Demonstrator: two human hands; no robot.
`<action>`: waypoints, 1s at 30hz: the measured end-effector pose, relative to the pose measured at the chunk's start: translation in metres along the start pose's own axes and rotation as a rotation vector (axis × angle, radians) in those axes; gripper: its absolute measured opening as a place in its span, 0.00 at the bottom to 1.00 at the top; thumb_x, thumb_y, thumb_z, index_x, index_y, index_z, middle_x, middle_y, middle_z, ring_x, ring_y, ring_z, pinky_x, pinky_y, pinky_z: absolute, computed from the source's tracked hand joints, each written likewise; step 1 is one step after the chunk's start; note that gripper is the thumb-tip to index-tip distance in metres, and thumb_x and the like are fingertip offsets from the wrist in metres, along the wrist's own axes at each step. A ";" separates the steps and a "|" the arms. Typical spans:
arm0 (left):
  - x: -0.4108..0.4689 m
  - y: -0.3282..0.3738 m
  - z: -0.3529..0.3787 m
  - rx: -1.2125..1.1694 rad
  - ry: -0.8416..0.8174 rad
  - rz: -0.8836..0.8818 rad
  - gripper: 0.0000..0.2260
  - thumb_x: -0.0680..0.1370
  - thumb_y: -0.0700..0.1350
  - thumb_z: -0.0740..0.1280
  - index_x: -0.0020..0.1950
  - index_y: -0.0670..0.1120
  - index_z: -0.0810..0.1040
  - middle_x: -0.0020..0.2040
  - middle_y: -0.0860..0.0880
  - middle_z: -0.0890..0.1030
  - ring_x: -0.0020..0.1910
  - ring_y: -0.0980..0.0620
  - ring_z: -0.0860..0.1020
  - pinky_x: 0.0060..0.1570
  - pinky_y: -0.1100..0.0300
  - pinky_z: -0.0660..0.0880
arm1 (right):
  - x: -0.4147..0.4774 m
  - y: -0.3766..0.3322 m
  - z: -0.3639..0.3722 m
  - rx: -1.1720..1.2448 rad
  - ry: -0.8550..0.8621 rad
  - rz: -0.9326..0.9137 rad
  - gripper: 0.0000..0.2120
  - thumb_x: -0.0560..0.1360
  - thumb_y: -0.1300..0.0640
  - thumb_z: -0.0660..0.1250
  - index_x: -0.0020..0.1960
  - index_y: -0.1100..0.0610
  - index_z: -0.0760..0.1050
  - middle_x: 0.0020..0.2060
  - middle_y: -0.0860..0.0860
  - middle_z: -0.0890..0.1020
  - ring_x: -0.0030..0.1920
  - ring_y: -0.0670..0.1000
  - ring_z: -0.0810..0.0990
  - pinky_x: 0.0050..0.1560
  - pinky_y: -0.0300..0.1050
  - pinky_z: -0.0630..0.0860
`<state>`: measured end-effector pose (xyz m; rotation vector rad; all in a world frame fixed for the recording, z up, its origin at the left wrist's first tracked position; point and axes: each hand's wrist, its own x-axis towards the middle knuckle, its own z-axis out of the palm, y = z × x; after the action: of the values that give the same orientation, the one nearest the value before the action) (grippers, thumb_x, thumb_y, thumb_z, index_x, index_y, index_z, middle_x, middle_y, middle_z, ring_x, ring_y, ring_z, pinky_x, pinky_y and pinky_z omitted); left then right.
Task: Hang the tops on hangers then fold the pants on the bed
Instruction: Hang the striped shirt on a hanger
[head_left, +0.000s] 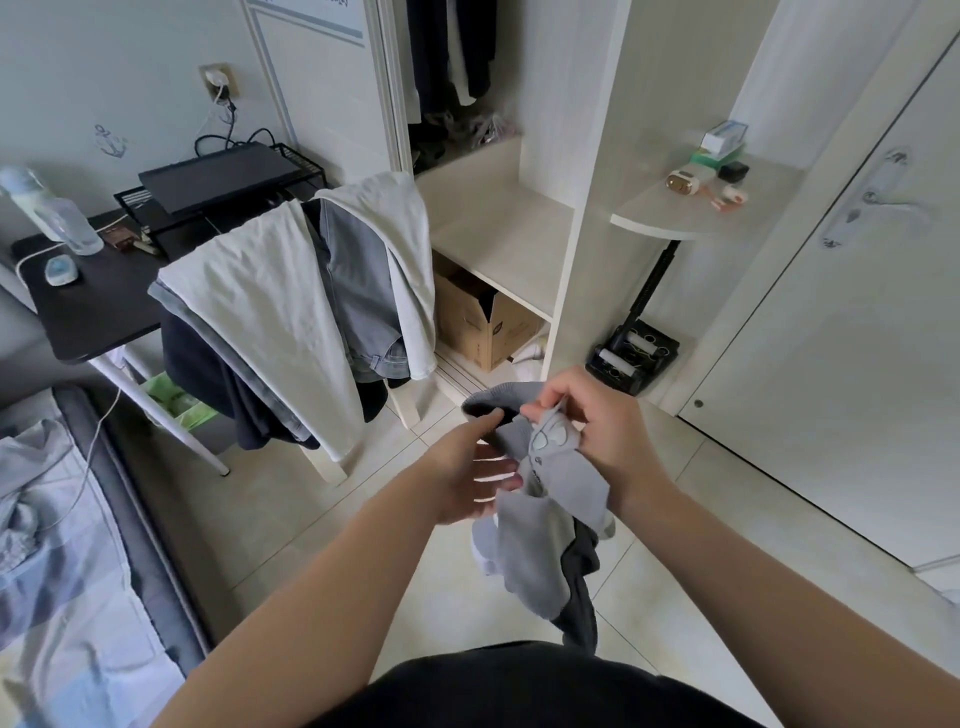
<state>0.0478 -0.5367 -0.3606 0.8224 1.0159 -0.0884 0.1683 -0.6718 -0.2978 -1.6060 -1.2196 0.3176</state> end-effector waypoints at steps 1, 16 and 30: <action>0.004 0.003 0.007 0.039 0.015 0.021 0.11 0.77 0.53 0.69 0.50 0.45 0.80 0.45 0.47 0.84 0.39 0.50 0.84 0.37 0.59 0.77 | -0.002 0.001 -0.002 0.007 0.010 -0.012 0.12 0.74 0.58 0.74 0.41 0.53 0.70 0.35 0.40 0.79 0.35 0.40 0.72 0.35 0.42 0.77; -0.024 0.051 0.031 -0.255 0.243 0.582 0.07 0.79 0.38 0.61 0.42 0.44 0.76 0.40 0.45 0.76 0.45 0.45 0.73 0.50 0.49 0.71 | -0.031 0.048 -0.022 -0.220 -0.238 0.148 0.10 0.76 0.62 0.71 0.54 0.51 0.77 0.50 0.41 0.78 0.54 0.41 0.78 0.58 0.45 0.77; -0.094 0.061 0.006 -0.012 -0.128 0.715 0.07 0.68 0.37 0.63 0.45 0.42 0.70 0.40 0.41 0.68 0.39 0.44 0.68 0.40 0.54 0.67 | 0.048 0.039 0.047 -0.206 -0.439 0.304 0.14 0.71 0.60 0.69 0.45 0.40 0.75 0.42 0.47 0.82 0.47 0.53 0.81 0.47 0.46 0.77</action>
<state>0.0269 -0.5254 -0.2508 1.1109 0.5569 0.4696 0.1772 -0.6031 -0.3330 -1.9720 -1.3645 0.7926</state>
